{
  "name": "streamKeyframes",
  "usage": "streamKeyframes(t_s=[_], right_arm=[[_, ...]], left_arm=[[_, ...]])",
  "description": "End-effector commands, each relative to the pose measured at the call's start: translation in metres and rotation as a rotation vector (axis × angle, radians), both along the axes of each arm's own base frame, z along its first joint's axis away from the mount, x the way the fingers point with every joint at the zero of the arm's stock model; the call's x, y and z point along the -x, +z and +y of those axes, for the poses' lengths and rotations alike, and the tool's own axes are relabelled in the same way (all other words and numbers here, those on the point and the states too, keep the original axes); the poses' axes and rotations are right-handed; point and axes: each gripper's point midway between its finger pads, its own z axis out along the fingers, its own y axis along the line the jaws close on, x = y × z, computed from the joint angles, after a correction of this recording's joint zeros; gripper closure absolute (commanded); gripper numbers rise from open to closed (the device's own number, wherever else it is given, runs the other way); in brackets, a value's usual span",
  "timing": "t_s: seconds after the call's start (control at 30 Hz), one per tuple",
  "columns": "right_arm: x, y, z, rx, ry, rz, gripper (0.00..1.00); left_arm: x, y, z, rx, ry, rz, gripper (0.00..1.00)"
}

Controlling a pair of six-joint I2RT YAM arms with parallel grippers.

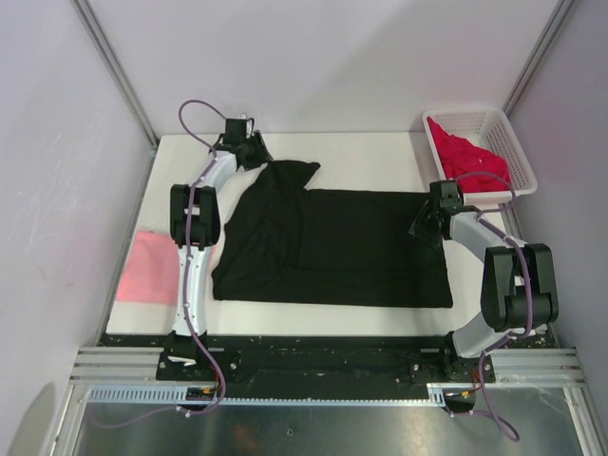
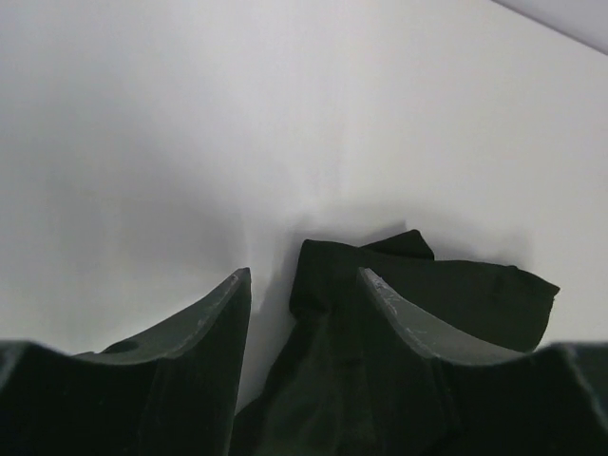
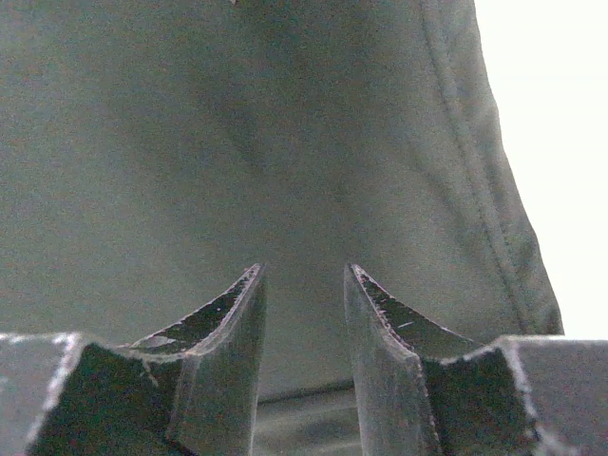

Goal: Fold and stack the t-shirts
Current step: Grap the side of the flattened tshirt furthest away from the robot with both arms

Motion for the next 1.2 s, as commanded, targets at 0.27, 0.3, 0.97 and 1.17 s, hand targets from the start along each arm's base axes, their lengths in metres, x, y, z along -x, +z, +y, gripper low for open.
streamKeyframes(t_s=[0.27, 0.3, 0.97, 1.17], right_arm=[[-0.049, 0.018, -0.016, 0.048, -0.026, -0.078, 0.58], [-0.053, 0.018, -0.017, 0.052, -0.03, -0.081, 0.58], [-0.118, 0.002, -0.062, 0.212, -0.112, -0.103, 0.59], [-0.136, 0.001, -0.074, 0.281, -0.141, -0.128, 0.6]], left_arm=[[0.003, -0.015, -0.017, 0.078, -0.046, 0.039, 0.6], [0.003, -0.014, -0.016, 0.075, -0.043, 0.037, 0.64], [0.003, 0.109, -0.014, 0.118, -0.052, -0.162, 1.0], [0.012, 0.11, -0.015, 0.125, -0.063, -0.16, 1.0]])
